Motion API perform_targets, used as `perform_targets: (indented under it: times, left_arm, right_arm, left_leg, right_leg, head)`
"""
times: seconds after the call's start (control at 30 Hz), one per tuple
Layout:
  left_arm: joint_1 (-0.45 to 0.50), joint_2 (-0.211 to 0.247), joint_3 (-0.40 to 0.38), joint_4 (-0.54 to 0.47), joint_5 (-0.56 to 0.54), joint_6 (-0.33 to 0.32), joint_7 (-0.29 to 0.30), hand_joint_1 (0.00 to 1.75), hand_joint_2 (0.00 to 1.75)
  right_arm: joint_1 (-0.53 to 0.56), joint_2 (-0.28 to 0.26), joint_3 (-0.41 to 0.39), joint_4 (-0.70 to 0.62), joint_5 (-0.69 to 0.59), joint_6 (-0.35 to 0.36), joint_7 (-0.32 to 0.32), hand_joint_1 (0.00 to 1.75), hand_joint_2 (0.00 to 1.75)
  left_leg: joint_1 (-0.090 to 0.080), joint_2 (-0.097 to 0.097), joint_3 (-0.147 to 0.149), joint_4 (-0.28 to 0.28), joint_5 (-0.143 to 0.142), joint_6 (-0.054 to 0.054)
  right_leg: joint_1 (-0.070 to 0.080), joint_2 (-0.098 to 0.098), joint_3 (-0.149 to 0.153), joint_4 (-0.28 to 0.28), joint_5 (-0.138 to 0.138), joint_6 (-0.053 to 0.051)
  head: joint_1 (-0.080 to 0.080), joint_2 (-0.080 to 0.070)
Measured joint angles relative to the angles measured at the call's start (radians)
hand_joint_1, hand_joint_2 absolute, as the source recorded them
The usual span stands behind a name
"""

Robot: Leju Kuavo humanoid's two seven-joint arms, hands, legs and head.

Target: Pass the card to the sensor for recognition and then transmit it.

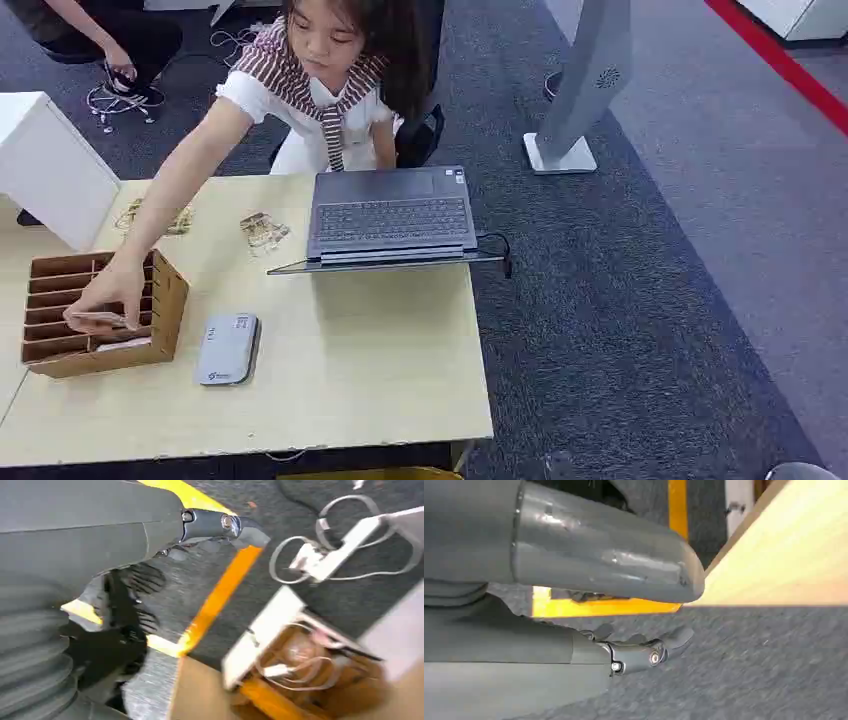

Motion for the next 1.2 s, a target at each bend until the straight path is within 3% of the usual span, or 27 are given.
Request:
perform_targets:
  times: [0.37,0.77,1.03,1.2]
  left_arm:
    - [0.044,-0.06,0.108,-0.243,0.124,-0.171,-0.028,0.0,1.75]
    - [0.168,-0.099,0.078,-0.576,0.35,-0.29,-0.068,0.0,1.75]
    - [0.207,-0.116,0.058,-0.826,0.398,-0.378,-0.159,0.0,1.75]
    - [0.212,-0.117,-0.012,-0.956,0.324,-0.326,-0.191,0.0,1.75]
  right_arm:
    - [-0.014,0.0,-0.148,0.083,0.126,-0.146,0.109,0.0,0.0]
    - [-0.031,0.012,-0.235,0.14,0.235,-0.211,0.153,0.0,0.0]
    - [-0.043,0.019,-0.27,0.166,0.318,-0.229,0.164,0.0,0.0]
    - [-0.051,0.019,-0.274,0.176,0.356,-0.231,0.169,0.0,0.0]
  left_leg:
    - [0.0,0.0,0.0,0.0,0.0,0.0]
    - [0.0,0.0,0.0,0.0,0.0,0.0]
    - [0.0,0.0,0.0,0.0,0.001,-0.001]
    - [0.0,0.0,0.001,0.0,0.001,-0.001]
  right_leg:
    - [0.0,0.0,0.0,0.0,0.0,0.0]
    - [0.0,0.0,0.0,0.001,0.0,0.0]
    - [0.0,0.0,0.0,0.001,0.0,0.0]
    - [0.0,0.0,0.0,0.001,0.0,-0.001]
  head:
    - [0.0,0.0]
    - [0.0,0.0]
    - [0.0,0.0]
    - [0.0,0.0]
